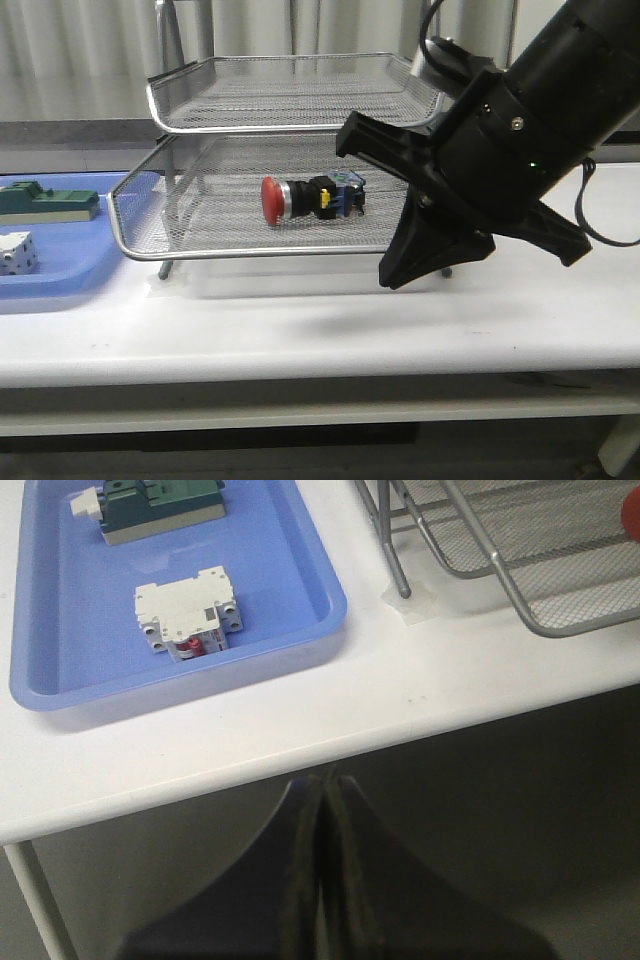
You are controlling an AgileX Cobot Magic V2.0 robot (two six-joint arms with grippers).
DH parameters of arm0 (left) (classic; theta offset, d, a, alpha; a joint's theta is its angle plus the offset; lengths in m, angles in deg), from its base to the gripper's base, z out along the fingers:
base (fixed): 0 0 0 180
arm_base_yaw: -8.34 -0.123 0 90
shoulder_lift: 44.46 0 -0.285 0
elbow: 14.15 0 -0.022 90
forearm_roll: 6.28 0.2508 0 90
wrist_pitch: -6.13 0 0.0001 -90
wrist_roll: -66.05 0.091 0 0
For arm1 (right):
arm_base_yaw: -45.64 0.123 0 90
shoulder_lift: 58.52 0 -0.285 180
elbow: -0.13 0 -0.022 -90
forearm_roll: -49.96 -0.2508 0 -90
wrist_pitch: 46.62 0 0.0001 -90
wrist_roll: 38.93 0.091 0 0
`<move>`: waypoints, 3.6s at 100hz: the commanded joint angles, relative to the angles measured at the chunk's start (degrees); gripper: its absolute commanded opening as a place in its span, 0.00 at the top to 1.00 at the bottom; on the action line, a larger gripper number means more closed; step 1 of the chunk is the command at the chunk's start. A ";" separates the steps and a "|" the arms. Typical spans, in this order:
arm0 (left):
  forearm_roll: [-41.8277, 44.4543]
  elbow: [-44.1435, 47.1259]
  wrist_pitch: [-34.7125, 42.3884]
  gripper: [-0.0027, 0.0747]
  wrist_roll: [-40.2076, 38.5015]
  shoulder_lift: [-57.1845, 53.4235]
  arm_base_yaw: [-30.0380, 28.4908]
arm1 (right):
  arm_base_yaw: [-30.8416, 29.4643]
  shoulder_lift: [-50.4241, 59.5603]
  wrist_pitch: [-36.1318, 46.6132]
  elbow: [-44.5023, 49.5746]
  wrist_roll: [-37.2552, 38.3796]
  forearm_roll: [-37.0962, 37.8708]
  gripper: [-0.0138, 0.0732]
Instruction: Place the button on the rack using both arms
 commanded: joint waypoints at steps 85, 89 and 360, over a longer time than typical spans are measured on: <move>-1.26 -1.39 3.73 0.99 -0.73 0.07 -0.11 | -0.06 -7.66 6.53 -14.20 -5.21 -1.02 0.92; -1.26 -1.39 3.73 0.99 -0.73 0.07 -0.11 | -0.06 -8.09 6.69 -14.88 -5.26 -0.97 0.92; -1.26 -1.39 3.73 0.99 -0.73 0.07 -0.11 | -25.94 46.08 -5.33 6.80 -7.26 22.60 0.92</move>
